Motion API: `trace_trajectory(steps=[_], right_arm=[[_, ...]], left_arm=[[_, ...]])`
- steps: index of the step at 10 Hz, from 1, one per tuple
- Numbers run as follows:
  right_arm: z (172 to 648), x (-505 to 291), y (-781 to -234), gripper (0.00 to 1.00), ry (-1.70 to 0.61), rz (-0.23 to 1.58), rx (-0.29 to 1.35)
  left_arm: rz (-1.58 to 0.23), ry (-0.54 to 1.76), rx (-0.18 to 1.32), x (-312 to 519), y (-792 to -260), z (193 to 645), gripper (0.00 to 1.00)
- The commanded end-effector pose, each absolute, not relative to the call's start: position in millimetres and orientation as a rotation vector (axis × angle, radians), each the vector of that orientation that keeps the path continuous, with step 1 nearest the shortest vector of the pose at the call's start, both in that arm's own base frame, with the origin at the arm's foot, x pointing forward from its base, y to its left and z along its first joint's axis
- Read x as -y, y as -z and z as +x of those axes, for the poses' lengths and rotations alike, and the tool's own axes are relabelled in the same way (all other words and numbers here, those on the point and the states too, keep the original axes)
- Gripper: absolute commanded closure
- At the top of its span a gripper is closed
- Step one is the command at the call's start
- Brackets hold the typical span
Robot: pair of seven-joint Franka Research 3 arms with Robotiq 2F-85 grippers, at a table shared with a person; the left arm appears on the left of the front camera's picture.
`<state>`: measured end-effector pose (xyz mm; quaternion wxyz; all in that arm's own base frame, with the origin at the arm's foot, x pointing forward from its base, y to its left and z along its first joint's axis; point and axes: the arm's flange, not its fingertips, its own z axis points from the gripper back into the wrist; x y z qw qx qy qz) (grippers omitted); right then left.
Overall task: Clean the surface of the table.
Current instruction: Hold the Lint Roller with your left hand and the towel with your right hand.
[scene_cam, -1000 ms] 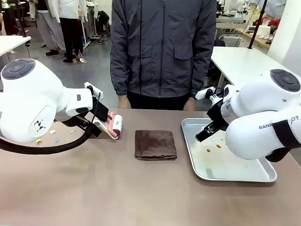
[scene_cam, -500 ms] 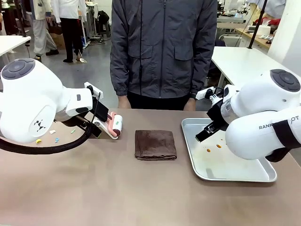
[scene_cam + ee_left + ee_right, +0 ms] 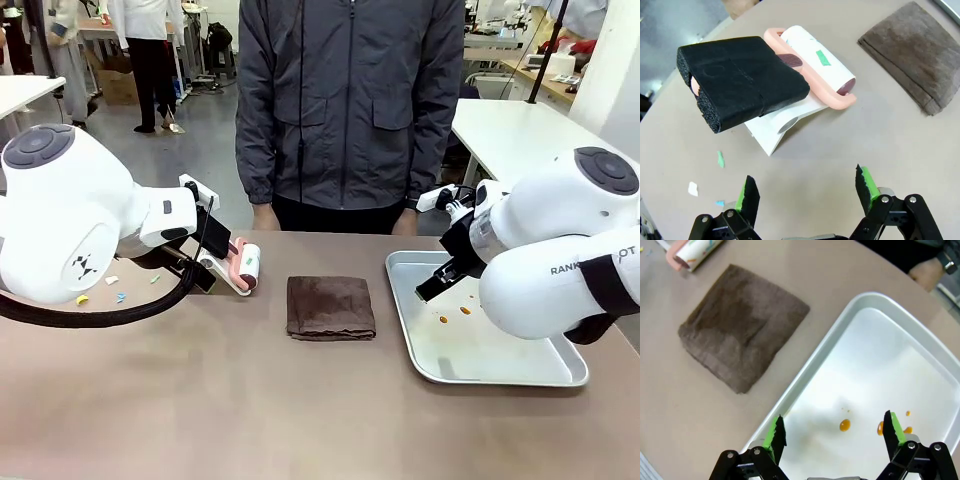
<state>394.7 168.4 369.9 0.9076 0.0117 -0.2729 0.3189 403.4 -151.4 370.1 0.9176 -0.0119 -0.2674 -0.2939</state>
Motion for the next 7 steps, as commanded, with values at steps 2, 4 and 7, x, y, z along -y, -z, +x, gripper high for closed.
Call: trace_trajectory(steps=[2, 4, 7], right_arm=[[394.7, -168.4, -370.4, 0.0, -0.658, 0.025, 0.564], [394.7, -168.4, -370.4, 0.0, -0.658, 0.025, 0.564], [394.7, -168.4, -369.9, 0.0, -0.658, 0.024, 0.563]], left_arm=[[-0.024, 0.605, 0.55, 151.5, -370.2, 403.4, 0.0], [-0.024, 0.605, 0.55, 151.5, -370.2, 403.4, 0.0], [-0.025, 0.605, 0.55, 151.4, -370.1, 403.4, 0.0]])
